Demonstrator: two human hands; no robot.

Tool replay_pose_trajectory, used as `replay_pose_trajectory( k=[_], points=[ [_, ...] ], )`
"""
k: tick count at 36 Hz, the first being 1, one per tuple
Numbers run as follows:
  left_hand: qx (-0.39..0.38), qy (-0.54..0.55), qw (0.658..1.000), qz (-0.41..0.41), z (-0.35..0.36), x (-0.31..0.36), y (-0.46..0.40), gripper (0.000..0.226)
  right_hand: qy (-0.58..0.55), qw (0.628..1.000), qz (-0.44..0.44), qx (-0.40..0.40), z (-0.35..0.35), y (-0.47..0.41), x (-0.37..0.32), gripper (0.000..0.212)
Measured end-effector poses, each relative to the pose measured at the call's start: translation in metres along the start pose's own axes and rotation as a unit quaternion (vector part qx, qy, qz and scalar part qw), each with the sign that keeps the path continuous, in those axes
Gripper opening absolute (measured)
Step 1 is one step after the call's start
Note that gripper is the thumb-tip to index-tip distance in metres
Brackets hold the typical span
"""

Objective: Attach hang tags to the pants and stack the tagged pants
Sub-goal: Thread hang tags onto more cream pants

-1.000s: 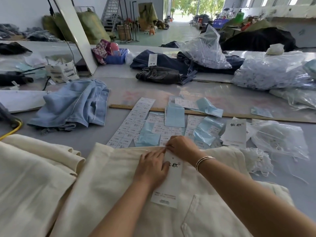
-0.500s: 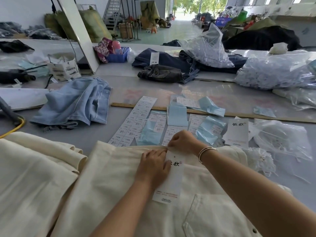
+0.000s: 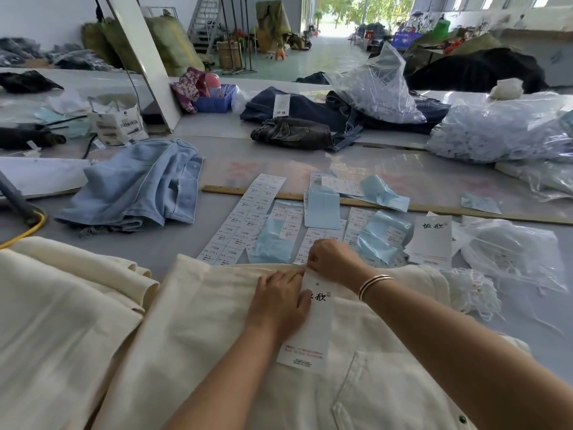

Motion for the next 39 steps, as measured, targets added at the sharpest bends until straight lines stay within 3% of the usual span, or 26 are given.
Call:
replay_pose_trajectory(
  k=[7, 20, 28, 30, 35, 37, 39],
  points=[
    [0.005, 0.0, 1.0, 0.002, -0.001, 0.001, 0.0, 0.045, -0.134, 0.988, 0.071, -0.001, 0.0, 0.0, 0.013, 0.018],
    [0.014, 0.009, 1.0, 0.015, -0.002, 0.001, 0.001, 0.043, -0.26, 0.938, 0.225, -0.052, 0.011, -0.003, 0.016, 0.021],
    [0.012, -0.001, 1.0, 0.015, -0.003, 0.002, 0.0, 0.045, -0.333, 0.901, 0.277, -0.006, 0.01, -0.007, 0.015, 0.012],
    [0.013, 0.004, 1.0, 0.014, -0.004, 0.002, 0.0, 0.045, -0.404, 0.871, 0.278, 0.023, 0.005, -0.008, 0.02, 0.011],
    [0.0, 0.061, 0.998, -0.001, -0.003, -0.004, -0.002, 0.037, -0.618, 0.732, 0.244, 0.151, -0.039, 0.008, 0.039, 0.013],
    [0.006, 0.156, 0.986, -0.054, -0.007, -0.009, -0.002, 0.025, -0.688, 0.662, 0.234, 0.184, -0.058, 0.022, 0.046, 0.009],
    [0.015, 0.324, 0.936, -0.137, -0.014, -0.015, 0.0, 0.03, -0.739, 0.603, 0.22, 0.203, -0.071, 0.04, 0.051, 0.01]
  ],
)
Point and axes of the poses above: each hand's wrist, its own y-axis away from the middle knuckle, its own z-axis out of the palm, x = y × z, the point moved 4 cm from there along -y, towards the middle knuckle, and after that the axes turned 4 degrees about z, right-handed, at the moved point
